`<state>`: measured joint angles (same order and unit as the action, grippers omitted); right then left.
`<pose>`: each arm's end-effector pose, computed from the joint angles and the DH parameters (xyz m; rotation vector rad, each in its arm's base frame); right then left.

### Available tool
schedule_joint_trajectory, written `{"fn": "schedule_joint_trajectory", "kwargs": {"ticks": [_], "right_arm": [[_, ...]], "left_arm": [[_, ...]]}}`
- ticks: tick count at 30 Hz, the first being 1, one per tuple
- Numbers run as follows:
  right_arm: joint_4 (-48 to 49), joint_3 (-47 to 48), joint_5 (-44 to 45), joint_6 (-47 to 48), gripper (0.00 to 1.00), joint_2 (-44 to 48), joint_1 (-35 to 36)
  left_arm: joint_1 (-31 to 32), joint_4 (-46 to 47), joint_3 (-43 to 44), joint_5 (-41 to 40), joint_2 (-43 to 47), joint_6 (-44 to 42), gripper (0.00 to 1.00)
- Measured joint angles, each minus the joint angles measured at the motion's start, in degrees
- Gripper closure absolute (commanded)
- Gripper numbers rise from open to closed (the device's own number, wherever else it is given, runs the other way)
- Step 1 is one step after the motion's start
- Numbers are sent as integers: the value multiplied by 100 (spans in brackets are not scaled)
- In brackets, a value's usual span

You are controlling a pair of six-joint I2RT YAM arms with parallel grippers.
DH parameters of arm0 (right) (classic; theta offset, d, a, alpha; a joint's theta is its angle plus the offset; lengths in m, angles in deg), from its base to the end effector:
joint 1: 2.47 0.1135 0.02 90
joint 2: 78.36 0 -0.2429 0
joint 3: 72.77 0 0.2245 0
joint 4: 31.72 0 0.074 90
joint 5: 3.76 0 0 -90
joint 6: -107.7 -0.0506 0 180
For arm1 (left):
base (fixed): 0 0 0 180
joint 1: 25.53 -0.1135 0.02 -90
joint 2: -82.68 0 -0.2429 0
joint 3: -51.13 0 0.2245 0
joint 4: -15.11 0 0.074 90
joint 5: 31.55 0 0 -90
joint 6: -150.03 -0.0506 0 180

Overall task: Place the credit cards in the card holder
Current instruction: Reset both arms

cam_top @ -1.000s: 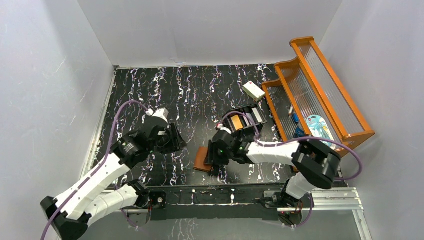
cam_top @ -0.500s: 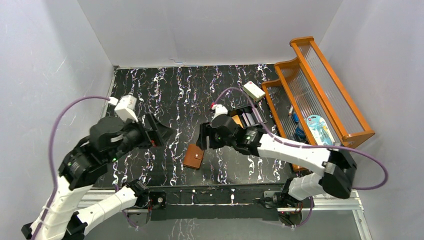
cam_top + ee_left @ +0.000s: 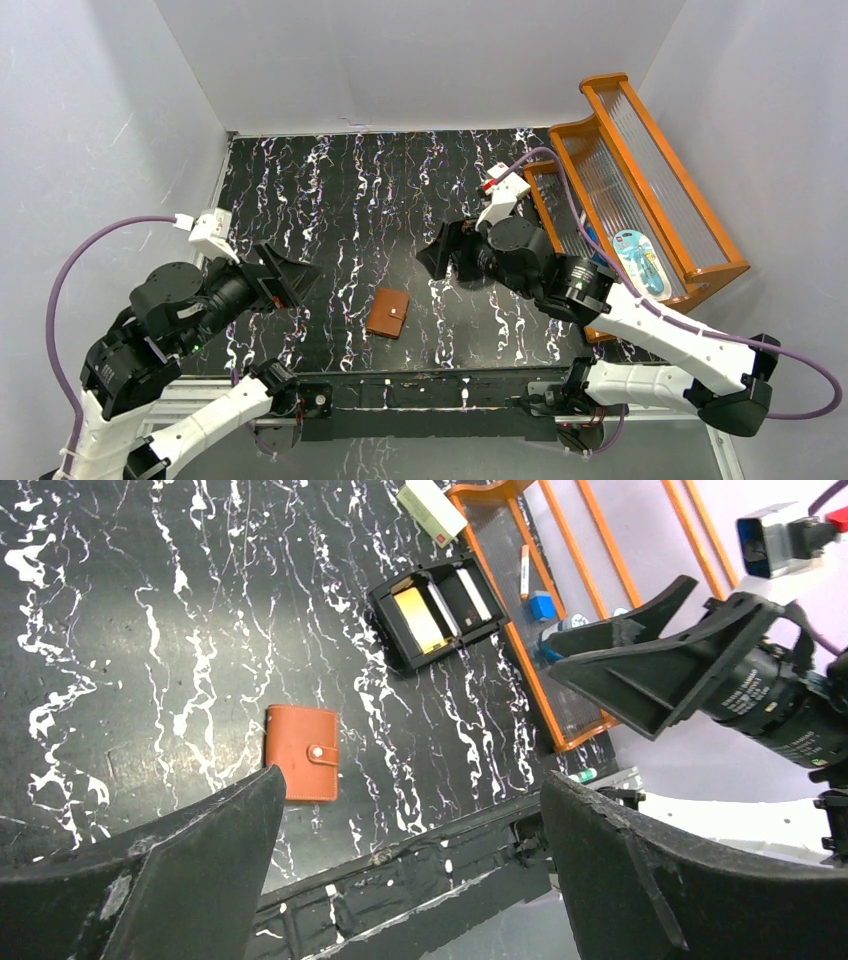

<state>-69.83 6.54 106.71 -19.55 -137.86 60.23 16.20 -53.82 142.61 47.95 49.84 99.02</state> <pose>0.1181 0.1902 0.3608 -0.1809 1.9534 0.8504 0.0468 -0.0294 0.4148 -0.0962 1.8264 -0.8581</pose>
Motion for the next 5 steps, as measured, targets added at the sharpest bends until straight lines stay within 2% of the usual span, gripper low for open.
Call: {"fn": "schedule_joint_trajectory", "kwargs": {"ticks": [5], "right_arm": [[48, -282, 15, -105, 2, 214, 0]], "left_arm": [[0, -81, -107, -66, -11, 28, 1]]}}
